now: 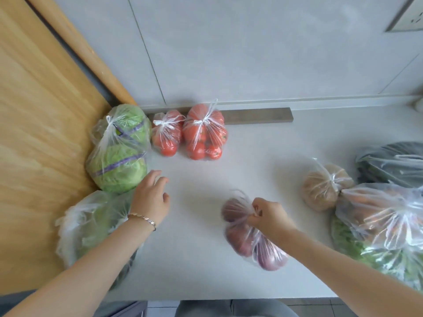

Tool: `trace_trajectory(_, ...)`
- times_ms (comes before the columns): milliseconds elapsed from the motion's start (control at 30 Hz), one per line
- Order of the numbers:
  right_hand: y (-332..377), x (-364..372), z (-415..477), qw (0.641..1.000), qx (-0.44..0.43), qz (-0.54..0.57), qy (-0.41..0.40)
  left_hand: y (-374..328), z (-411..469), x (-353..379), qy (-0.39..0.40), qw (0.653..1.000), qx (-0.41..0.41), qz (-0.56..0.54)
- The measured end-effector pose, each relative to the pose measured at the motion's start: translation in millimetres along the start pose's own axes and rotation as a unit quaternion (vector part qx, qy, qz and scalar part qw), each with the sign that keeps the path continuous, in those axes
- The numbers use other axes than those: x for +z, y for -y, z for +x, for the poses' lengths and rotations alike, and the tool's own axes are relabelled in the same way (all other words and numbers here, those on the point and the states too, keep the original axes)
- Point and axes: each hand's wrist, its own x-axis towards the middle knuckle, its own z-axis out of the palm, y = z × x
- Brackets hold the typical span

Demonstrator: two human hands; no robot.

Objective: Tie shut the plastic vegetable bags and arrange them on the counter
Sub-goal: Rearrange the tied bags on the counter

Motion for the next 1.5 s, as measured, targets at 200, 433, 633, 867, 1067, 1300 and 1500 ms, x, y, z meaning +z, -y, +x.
trace_trajectory(200,100,50,51,0.987,0.020,0.159,-0.002,42,39,-25,0.107,0.973,-0.046,0.199)
trace_trajectory(433,181,102,113,0.970,0.095,0.222,-0.032,78,67,-29,0.175,0.954,-0.073,0.234)
trace_trajectory(633,197,113,125,0.981,0.032,0.190,0.025,87,71,-27,0.164,0.956,-0.051,0.237)
trace_trajectory(867,95,26,103,0.995,-0.073,0.063,-0.005,58,68,-3,0.055,0.979,0.068,0.182)
trace_trajectory(1067,-51,-65,96,0.940,0.246,-0.161,-0.172,-8,49,33,0.210,0.966,0.049,0.145)
trace_trajectory(1300,-114,-87,101,0.946,0.247,-0.171,-0.121,-26,46,44,0.274,0.938,-0.033,0.208)
trace_trajectory(1500,-117,-92,91,0.968,0.139,-0.136,-0.158,-22,46,44,0.281,0.938,-0.041,0.199)
